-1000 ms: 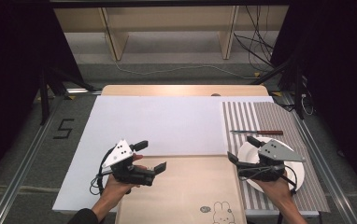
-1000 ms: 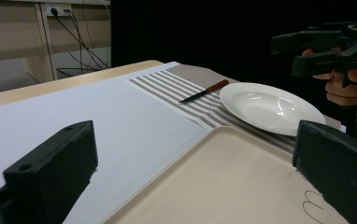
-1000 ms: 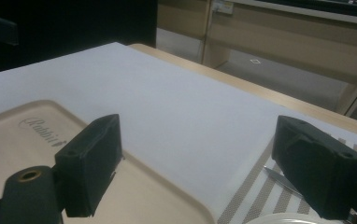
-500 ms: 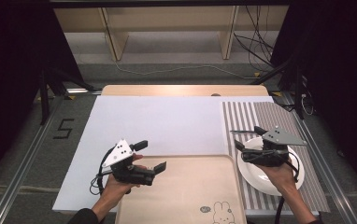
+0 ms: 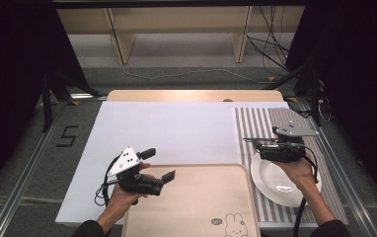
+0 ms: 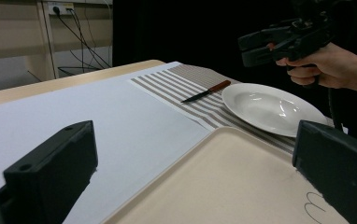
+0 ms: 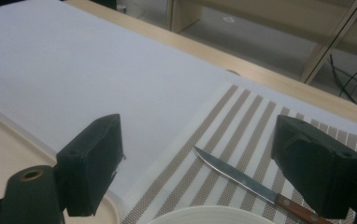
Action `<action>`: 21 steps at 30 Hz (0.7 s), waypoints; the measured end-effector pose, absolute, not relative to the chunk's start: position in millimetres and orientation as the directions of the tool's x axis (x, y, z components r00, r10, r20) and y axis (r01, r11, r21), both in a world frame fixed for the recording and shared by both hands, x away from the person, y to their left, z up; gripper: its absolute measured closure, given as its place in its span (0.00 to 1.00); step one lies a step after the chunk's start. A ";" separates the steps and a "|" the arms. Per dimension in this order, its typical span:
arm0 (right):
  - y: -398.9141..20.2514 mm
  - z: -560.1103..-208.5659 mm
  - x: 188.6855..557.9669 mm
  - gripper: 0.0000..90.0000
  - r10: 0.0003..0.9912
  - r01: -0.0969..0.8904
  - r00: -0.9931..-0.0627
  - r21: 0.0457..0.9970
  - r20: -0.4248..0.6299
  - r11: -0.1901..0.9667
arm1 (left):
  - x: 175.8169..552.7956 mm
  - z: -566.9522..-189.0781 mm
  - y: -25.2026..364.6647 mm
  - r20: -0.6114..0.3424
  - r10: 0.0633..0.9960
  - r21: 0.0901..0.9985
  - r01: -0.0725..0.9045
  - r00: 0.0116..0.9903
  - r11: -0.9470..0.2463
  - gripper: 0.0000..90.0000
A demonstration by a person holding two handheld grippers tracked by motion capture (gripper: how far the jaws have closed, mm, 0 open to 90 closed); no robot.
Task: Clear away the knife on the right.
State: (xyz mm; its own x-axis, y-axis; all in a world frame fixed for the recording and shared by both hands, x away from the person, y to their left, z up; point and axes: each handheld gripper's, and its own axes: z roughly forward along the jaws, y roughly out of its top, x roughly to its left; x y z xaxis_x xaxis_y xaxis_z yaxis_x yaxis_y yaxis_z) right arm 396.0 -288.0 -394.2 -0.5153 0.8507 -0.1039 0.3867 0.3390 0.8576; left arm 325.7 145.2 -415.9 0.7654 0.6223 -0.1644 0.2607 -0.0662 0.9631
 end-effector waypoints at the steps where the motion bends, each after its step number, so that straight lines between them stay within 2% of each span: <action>1: -289.4 -394.1 399.2 0.20 0.852 0.400 -0.513 0.850 -0.103 0.344 | 325.7 -416.0 145.3 -0.165 0.622 0.963 0.261 0.765 -0.066 0.00; 21: -334.8 -406.7 474.6 0.23 0.889 0.656 -0.451 0.645 -0.081 0.392 | 328.0 -417.0 145.2 -0.175 0.625 0.960 0.272 0.761 -0.062 0.00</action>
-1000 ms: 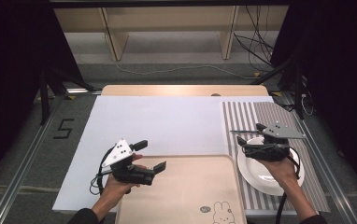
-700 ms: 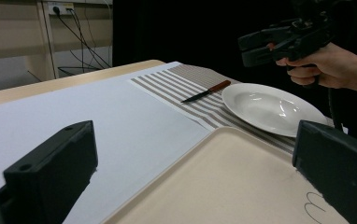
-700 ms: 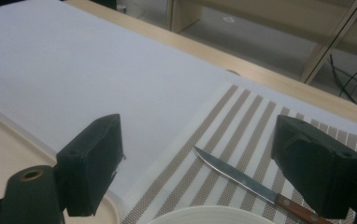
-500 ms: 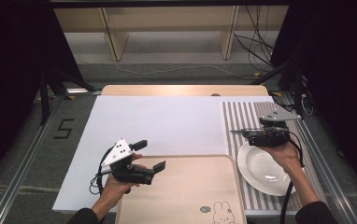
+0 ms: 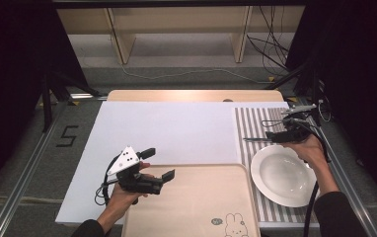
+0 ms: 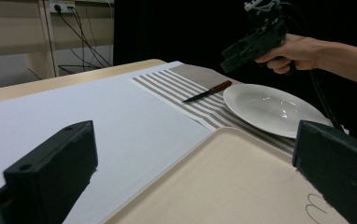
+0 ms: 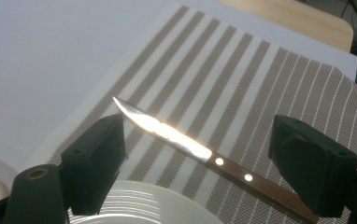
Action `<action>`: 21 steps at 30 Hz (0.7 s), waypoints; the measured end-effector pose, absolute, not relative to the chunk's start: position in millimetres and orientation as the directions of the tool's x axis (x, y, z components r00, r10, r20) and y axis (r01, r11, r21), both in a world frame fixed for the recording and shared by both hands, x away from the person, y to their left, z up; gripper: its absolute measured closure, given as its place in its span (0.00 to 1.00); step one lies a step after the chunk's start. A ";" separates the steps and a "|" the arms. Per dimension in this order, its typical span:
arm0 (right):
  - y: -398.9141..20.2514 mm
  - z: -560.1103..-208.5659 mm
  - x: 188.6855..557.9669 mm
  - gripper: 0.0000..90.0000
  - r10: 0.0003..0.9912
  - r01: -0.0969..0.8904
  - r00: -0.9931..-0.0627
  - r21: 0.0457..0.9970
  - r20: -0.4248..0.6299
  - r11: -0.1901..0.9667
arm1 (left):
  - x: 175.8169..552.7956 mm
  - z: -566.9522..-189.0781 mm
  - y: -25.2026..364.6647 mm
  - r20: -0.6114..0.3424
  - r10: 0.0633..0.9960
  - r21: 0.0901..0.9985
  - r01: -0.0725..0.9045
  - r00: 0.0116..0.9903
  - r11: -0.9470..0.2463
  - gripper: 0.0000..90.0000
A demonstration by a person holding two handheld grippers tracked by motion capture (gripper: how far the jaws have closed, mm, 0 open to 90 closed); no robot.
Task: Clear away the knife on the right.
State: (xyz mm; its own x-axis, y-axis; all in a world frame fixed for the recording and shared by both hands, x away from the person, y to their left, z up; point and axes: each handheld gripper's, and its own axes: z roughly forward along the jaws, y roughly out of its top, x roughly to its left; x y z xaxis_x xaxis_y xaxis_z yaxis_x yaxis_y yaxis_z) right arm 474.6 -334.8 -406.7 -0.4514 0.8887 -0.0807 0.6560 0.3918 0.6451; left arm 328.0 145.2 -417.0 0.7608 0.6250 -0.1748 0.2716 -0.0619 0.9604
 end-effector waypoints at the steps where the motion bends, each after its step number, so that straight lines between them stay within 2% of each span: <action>1: -336.3 -408.8 478.7 0.23 0.890 0.669 -0.449 0.629 -0.084 0.397 | 327.8 -416.8 145.2 -0.173 0.624 0.961 0.270 0.762 -0.064 0.00; 3: -341.1 -416.7 489.7 0.23 0.895 0.707 -0.437 0.579 -0.092 0.405 | 328.6 -417.2 145.5 -0.179 0.625 0.960 0.274 0.760 -0.058 0.00; 11: -349.8 -430.5 507.3 0.25 0.899 0.769 -0.424 0.481 -0.109 0.421 | 329.0 -417.2 146.1 -0.181 0.626 0.960 0.274 0.758 -0.054 0.00; 21: -359.6 -436.6 516.3 0.27 0.898 0.806 -0.424 0.403 -0.117 0.433 | 329.3 -417.5 145.9 -0.183 0.626 0.959 0.277 0.758 -0.054 0.00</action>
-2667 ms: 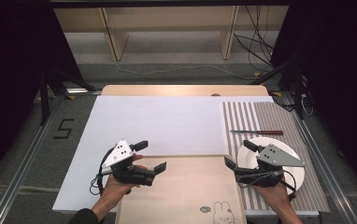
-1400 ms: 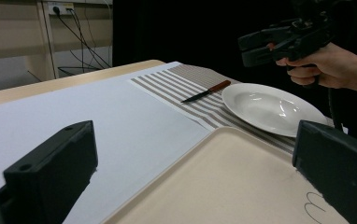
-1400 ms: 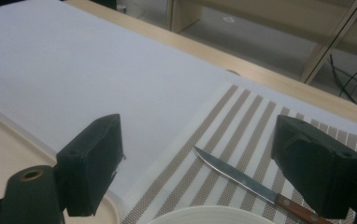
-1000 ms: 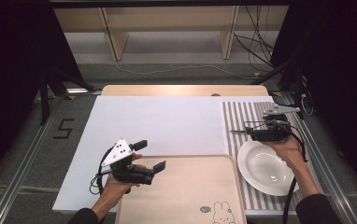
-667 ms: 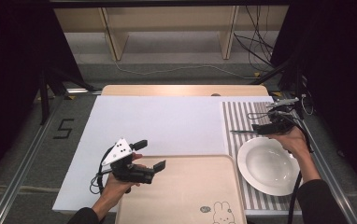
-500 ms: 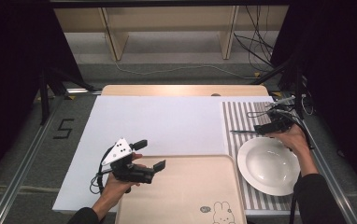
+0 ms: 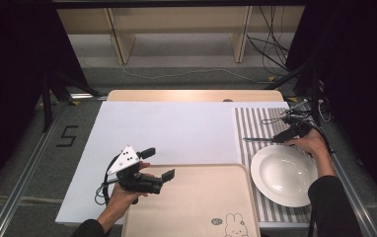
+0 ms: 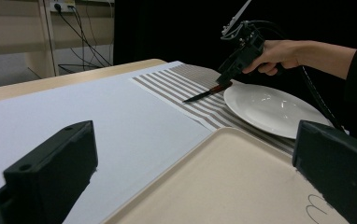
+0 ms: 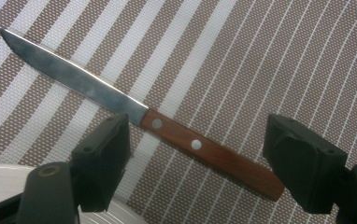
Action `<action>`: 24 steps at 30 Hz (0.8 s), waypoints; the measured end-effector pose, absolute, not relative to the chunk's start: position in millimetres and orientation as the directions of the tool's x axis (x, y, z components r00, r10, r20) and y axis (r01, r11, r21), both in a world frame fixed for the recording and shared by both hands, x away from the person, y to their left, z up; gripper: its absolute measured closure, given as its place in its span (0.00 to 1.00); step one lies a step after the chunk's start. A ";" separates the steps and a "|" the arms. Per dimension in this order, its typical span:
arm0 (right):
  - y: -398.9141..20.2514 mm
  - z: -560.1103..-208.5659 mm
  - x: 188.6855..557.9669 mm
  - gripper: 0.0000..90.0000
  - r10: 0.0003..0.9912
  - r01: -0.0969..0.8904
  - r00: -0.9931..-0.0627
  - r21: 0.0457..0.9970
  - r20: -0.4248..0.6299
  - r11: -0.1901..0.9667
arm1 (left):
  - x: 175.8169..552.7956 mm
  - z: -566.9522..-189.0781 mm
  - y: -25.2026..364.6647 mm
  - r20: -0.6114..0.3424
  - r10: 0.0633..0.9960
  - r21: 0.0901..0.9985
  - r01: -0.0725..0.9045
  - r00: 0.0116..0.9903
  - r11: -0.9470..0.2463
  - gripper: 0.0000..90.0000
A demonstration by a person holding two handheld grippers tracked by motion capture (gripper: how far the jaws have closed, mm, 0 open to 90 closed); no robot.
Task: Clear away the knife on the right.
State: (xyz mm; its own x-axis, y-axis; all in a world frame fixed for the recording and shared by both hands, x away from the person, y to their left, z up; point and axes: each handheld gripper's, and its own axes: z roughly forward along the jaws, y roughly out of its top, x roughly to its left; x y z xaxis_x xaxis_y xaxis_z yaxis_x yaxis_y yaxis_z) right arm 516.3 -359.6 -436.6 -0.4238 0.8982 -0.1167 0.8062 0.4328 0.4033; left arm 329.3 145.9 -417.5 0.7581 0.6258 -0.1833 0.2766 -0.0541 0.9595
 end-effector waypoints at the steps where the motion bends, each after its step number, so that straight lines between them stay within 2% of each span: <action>1: -359.6 -436.6 516.3 0.27 0.898 0.806 -0.424 0.403 -0.117 0.433 | 329.3 -417.5 145.9 -0.183 0.626 0.959 0.277 0.758 -0.054 0.00; 24: -359.2 -445.3 528.4 0.31 0.885 0.840 -0.446 0.279 -0.131 0.465 | 329.4 -417.5 145.4 -0.183 0.627 0.960 0.276 0.757 -0.053 0.00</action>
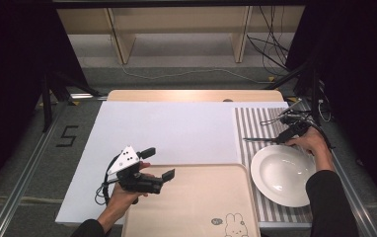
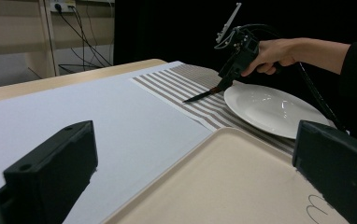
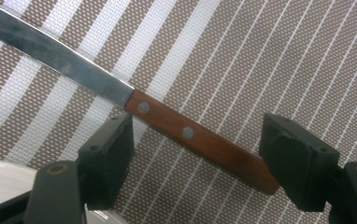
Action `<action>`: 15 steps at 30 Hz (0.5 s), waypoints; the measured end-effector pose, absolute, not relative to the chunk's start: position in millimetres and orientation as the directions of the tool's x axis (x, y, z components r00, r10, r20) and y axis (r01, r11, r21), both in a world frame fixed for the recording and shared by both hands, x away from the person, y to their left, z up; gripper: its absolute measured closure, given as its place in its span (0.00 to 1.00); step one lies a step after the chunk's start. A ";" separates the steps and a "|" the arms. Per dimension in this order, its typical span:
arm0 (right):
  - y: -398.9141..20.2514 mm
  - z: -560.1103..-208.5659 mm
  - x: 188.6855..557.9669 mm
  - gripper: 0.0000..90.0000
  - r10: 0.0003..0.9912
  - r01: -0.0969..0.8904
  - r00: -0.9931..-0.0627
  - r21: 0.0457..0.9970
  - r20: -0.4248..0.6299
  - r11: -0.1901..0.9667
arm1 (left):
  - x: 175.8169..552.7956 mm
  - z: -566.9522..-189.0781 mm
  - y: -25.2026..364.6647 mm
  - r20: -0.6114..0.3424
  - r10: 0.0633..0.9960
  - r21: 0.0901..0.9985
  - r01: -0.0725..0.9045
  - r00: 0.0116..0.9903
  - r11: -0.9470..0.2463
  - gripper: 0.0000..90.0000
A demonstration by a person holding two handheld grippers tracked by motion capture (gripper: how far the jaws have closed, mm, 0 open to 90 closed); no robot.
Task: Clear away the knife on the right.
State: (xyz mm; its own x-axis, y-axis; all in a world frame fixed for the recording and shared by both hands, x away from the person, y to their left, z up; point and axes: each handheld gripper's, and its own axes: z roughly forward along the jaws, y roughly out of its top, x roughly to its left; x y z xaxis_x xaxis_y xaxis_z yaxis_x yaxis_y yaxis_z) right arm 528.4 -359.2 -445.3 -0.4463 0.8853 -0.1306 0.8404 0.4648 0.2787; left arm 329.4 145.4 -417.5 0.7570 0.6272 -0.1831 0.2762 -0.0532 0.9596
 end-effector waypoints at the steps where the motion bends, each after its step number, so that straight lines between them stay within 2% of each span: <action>1: -359.1 -446.2 528.8 0.31 0.884 0.840 -0.450 0.274 -0.130 0.468 | 329.4 -417.5 145.4 -0.184 0.627 0.960 0.276 0.757 -0.052 0.00; 7: -355.8 -452.7 530.4 0.35 0.875 0.843 -0.466 0.234 -0.134 0.485 | 329.4 -417.5 145.7 -0.184 0.627 0.960 0.276 0.757 -0.051 0.00; 15: -352.7 -452.8 531.2 0.50 0.862 0.836 -0.494 0.214 -0.109 0.506 | 329.3 -417.4 145.7 -0.184 0.627 0.960 0.276 0.757 -0.052 0.00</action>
State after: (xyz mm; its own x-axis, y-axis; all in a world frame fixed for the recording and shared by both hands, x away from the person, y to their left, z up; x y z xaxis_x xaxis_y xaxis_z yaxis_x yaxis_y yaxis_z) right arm 531.2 -352.7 -452.8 -0.4943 0.8624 -0.1090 0.8356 0.5060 0.2141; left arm 329.3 145.7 -417.4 0.7573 0.6266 -0.1840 0.2758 -0.0515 0.9598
